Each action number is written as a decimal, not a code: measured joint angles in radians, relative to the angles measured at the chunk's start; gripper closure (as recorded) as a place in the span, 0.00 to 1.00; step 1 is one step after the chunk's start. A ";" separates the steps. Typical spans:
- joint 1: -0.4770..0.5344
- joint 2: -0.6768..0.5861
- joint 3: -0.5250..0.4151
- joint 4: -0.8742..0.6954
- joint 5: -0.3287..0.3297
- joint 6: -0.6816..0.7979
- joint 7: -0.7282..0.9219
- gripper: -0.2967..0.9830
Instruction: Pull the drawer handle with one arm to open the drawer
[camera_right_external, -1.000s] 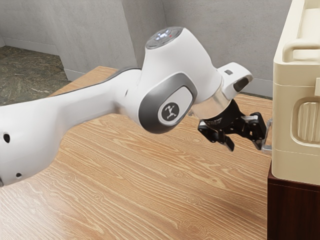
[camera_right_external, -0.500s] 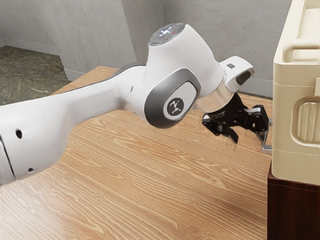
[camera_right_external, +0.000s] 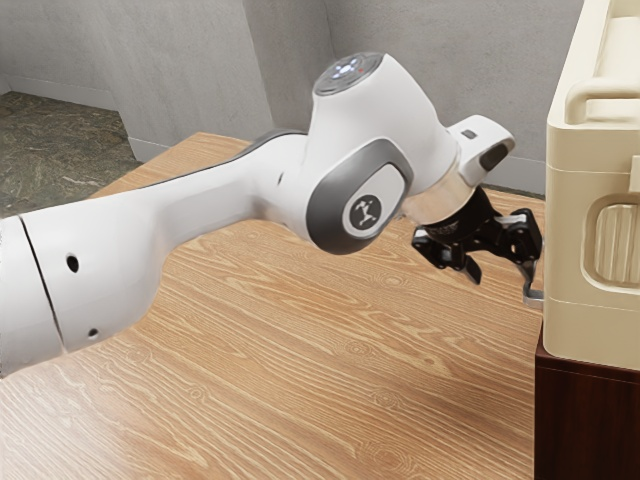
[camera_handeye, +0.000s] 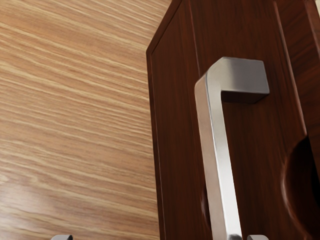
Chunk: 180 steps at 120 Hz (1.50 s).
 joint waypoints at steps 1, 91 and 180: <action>0.000 0.001 0.000 0.000 0.000 0.000 0.000 0.43; -0.002 0.046 -0.002 0.018 -0.001 0.034 -0.003 0.45; 0.013 -0.001 0.008 -0.049 0.001 0.037 -0.018 0.54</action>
